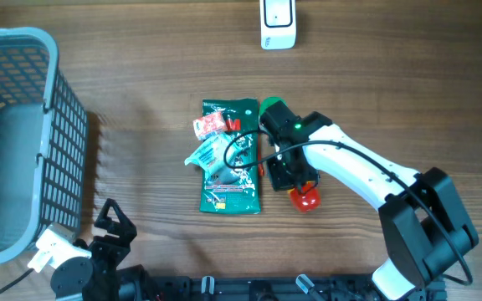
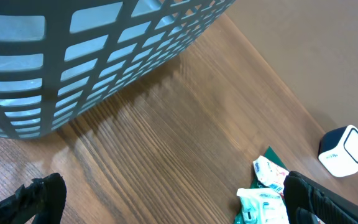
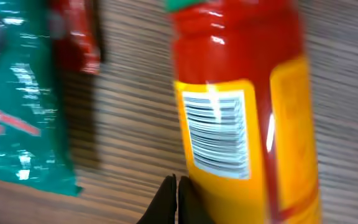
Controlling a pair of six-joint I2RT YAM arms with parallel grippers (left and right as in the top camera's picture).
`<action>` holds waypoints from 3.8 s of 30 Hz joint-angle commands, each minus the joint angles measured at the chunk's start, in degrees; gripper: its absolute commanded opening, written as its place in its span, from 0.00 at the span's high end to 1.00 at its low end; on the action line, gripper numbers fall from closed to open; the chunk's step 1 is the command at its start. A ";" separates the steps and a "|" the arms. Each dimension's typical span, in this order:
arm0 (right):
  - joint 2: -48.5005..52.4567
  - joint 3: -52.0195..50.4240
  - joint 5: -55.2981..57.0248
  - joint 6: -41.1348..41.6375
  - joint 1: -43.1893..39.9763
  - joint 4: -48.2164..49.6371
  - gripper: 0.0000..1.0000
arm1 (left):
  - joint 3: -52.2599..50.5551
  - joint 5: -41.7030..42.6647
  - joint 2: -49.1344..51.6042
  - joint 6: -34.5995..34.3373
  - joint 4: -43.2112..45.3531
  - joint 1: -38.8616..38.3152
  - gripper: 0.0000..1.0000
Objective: Scan the item barcode
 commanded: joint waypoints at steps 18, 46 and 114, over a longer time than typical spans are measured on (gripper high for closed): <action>0.81 11.30 4.59 -6.82 -5.75 -8.00 0.83 | -0.15 -0.76 -0.15 -0.35 0.02 0.11 0.00; -24.94 5.16 11.43 -6.60 -5.75 -10.23 0.00 | -0.15 -0.76 -0.15 -0.35 0.02 0.11 0.00; 9.29 3.67 14.64 -19.04 -1.16 10.54 0.48 | -0.15 -0.76 -0.15 -0.35 0.02 0.11 0.00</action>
